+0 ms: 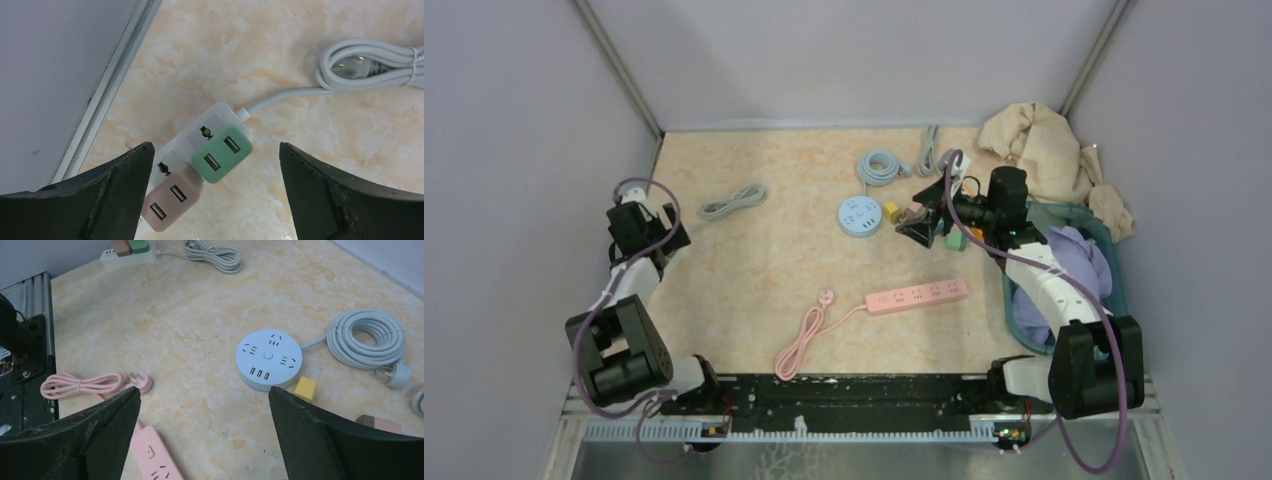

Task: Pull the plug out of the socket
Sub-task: Move the socket to the center of the board, then remove the plug from the socket.

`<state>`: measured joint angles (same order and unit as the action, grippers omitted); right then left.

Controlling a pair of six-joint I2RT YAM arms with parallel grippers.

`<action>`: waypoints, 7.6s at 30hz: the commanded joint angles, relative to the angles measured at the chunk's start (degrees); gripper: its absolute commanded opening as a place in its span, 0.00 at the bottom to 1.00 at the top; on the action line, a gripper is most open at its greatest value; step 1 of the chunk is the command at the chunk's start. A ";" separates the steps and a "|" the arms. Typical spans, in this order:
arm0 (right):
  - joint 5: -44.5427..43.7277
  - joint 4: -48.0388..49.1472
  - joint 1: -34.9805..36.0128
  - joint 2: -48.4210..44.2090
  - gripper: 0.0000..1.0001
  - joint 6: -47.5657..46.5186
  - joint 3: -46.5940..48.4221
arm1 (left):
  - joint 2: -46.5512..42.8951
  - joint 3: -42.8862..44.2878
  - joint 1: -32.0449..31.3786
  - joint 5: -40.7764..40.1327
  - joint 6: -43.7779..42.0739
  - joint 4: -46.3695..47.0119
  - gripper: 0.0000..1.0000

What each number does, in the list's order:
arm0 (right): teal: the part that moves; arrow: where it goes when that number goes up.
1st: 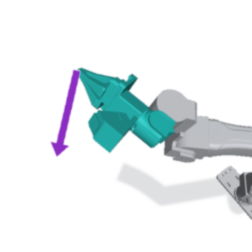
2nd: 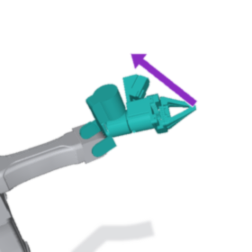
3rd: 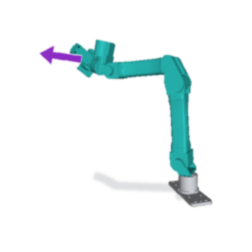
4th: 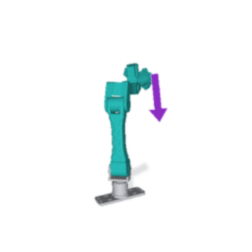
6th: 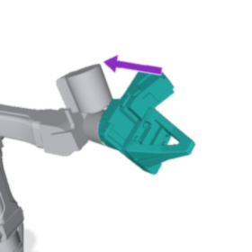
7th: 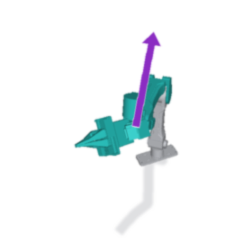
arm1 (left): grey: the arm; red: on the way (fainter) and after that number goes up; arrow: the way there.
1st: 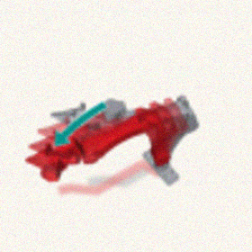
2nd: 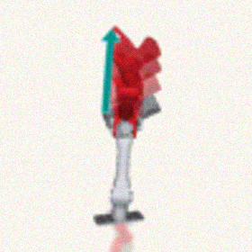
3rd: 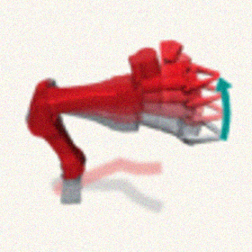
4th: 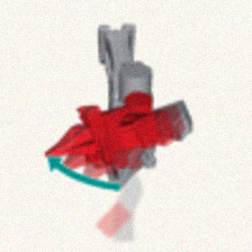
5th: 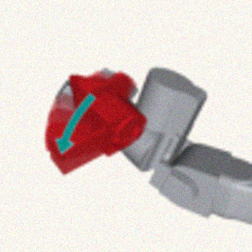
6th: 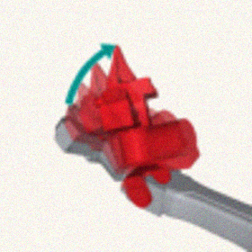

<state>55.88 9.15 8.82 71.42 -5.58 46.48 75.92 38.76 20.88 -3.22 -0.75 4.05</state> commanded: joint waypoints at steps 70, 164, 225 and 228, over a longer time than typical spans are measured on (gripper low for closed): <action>3.44 0.44 -0.21 0.31 0.98 -4.24 0.28 | -2.76 5.90 -26.66 0.42 21.42 -23.50 0.14; -29.97 -37.45 20.88 13.58 0.99 -36.19 25.98 | -38.74 -10.87 -49.72 -9.96 -9.21 -10.75 1.00; -27.77 -49.97 23.09 26.56 0.10 -61.07 28.04 | -46.54 -18.06 -49.71 31.49 1.72 5.63 0.99; -26.38 -52.92 22.23 27.31 0.11 -71.39 27.44 | -42.87 -20.24 -49.71 35.60 11.55 14.29 0.96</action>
<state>23.70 -39.40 31.64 101.21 -58.15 74.37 29.87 21.21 -29.10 21.96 -2.33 5.52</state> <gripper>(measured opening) 0.341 0.978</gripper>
